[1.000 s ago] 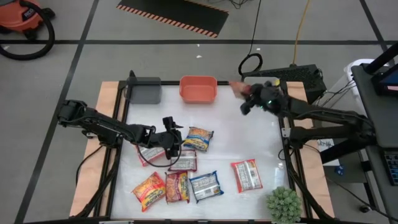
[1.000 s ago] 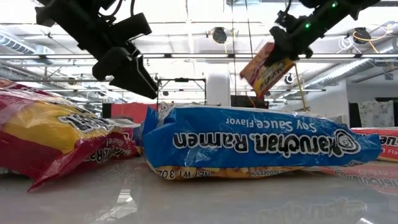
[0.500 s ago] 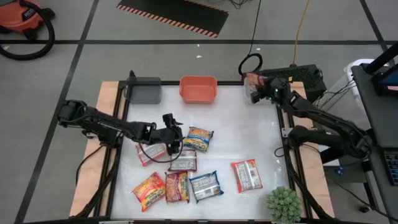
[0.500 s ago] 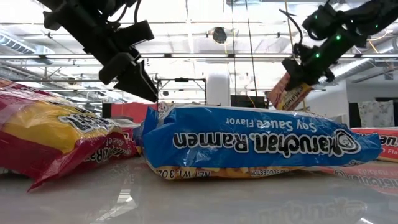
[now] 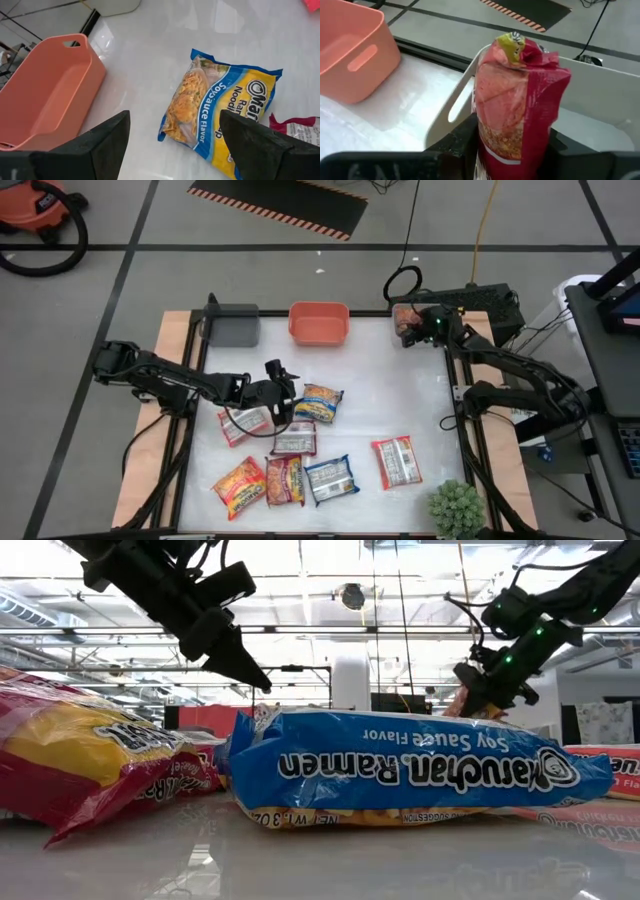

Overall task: Sort Maruchan noodles
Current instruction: Put the top right red noodle pack into the gray bin

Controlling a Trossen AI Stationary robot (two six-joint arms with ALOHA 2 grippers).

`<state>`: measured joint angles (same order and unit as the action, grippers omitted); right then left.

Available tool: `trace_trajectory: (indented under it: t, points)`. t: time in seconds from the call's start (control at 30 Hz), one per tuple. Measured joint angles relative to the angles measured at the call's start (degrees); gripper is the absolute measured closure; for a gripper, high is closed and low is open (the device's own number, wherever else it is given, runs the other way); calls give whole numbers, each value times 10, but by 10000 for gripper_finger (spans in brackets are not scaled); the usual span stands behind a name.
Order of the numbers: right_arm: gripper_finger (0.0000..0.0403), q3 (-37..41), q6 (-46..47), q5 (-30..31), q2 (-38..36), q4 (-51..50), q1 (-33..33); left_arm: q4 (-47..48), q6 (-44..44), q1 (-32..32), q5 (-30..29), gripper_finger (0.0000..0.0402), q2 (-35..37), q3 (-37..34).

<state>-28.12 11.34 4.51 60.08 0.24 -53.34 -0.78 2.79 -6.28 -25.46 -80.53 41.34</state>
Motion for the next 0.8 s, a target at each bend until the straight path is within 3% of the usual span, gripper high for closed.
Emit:
trace_trajectory:
  t: [0.33, 0.8]
  points:
    - [246, 0, -30, 76, 35, -4, 1, 2, 0, 0, 1, 92, 0, 0]
    - [181, -10, -36, 107, 20, -16, 2, 6, 3, 0, 1, 92, 0, 0]
